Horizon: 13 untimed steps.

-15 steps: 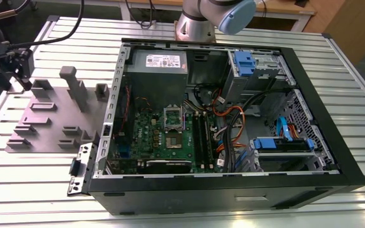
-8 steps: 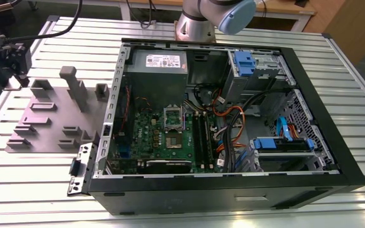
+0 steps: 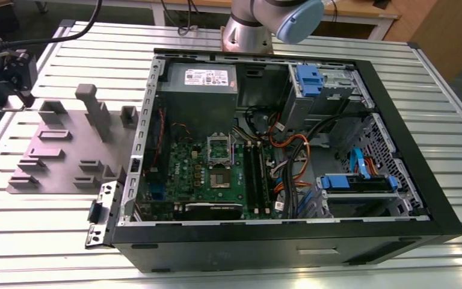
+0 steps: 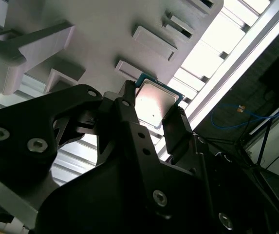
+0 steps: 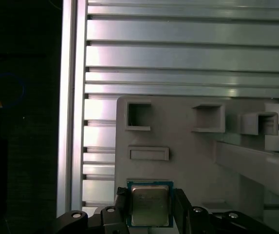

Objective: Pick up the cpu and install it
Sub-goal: 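Pick up the cpu and move it towards the insertion slot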

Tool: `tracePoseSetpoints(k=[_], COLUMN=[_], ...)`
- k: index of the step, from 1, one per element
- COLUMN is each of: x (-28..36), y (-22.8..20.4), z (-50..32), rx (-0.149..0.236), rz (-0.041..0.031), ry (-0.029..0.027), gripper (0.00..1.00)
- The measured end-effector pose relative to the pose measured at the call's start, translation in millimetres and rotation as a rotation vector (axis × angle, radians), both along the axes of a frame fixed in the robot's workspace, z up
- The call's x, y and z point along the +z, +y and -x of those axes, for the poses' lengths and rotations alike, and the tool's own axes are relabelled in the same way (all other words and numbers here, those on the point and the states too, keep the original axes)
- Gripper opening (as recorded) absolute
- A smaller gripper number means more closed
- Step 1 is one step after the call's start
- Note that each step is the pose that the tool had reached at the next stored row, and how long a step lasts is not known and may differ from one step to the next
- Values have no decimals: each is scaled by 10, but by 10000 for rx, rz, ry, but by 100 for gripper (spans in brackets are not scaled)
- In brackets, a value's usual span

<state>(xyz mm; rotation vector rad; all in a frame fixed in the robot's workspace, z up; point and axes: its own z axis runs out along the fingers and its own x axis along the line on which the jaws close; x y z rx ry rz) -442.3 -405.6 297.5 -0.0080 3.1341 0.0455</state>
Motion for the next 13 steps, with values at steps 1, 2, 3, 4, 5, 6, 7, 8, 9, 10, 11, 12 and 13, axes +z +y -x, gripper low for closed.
tracePoseSetpoints(k=[1, 2, 3, 4, 5, 6, 7, 8, 9, 10, 11, 12, 13], x=[1, 1, 2, 3, 4, 4, 4, 4, 4, 5, 5, 10, 19], y=[0, 0, 0, 0, 0, 0, 0, 0, 0, 0, 0, 0, 0], z=[0, 0, 0, 0, 0, 0, 0, 0, 0, 0, 0, 0, 0], rx=[0, -1, 0, 0, 0, 0, 0, 0, 0, -1, 0, 0, 0], rz=[-1, -1, -1, 0, 0, 0, 0, 0, 0, 0, 0, 2, 4], ry=[-1, -2, -2, 0, 1, 0, 0, 0, 0, 0, 0, 4, 7], gripper=[47, 47, 47, 47, 47, 47, 47, 47, 47, 47, 47, 47, 47])
